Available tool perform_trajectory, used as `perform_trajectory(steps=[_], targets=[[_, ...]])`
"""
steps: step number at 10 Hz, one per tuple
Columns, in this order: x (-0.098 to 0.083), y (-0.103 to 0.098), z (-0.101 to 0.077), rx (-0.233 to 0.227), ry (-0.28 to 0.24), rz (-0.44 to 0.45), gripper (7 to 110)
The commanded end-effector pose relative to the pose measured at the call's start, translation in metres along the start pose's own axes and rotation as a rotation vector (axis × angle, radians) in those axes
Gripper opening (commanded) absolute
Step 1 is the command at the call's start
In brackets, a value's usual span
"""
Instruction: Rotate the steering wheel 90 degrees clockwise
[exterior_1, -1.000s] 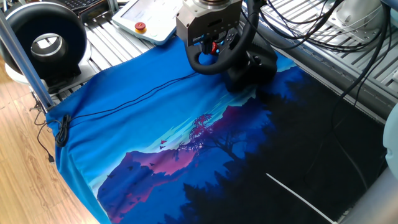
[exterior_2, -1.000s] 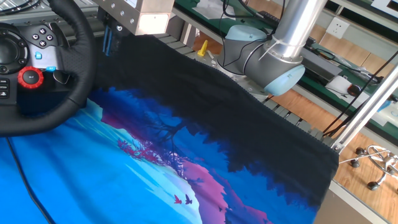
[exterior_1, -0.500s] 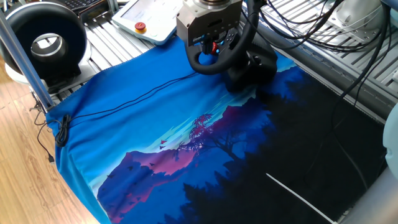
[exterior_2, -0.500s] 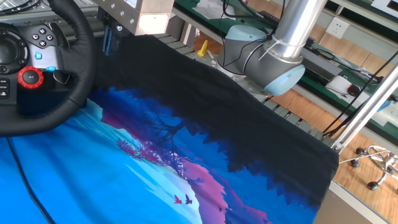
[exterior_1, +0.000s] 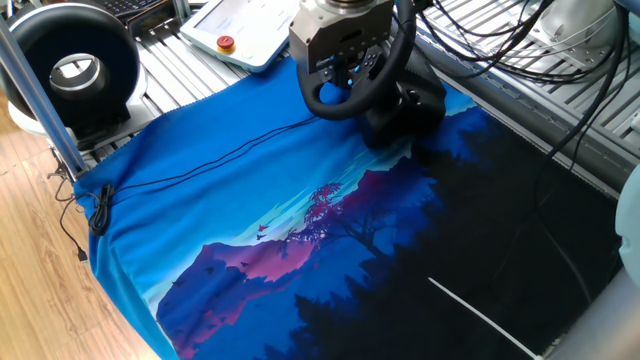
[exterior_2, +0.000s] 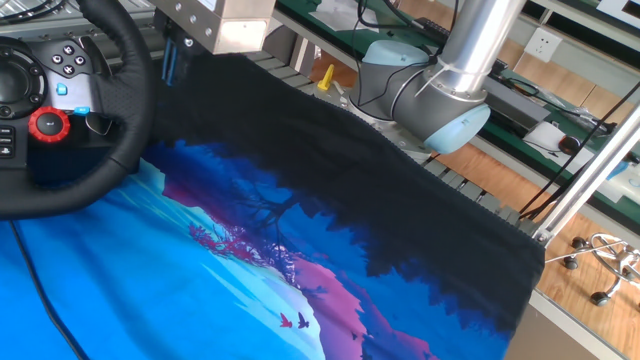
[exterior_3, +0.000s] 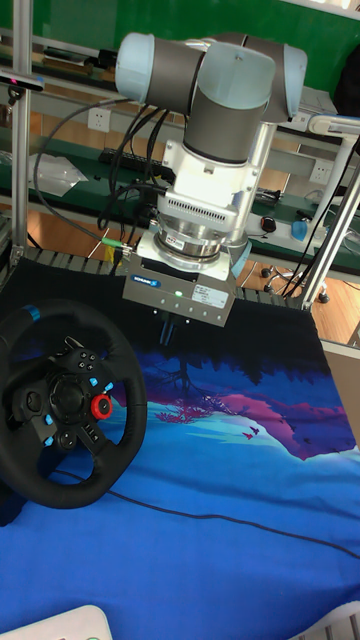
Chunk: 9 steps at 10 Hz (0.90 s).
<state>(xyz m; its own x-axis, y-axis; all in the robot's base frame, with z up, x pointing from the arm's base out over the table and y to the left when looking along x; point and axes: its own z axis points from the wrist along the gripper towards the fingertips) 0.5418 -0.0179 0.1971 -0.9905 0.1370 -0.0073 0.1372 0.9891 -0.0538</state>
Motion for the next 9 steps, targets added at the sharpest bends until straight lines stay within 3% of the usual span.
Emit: perform_trajectory(steps=[1,4,6,9], targets=[[0.004,-0.013,-0.002,0.028,0.012,-0.009,7],[0.006,-0.035,0.003,0.045,0.004,-0.054,7],[0.004,-0.072,0.001,0.180,0.003,-0.103,7],[-0.008,-0.076,0.007,0.210,-0.034,-0.126,7]])
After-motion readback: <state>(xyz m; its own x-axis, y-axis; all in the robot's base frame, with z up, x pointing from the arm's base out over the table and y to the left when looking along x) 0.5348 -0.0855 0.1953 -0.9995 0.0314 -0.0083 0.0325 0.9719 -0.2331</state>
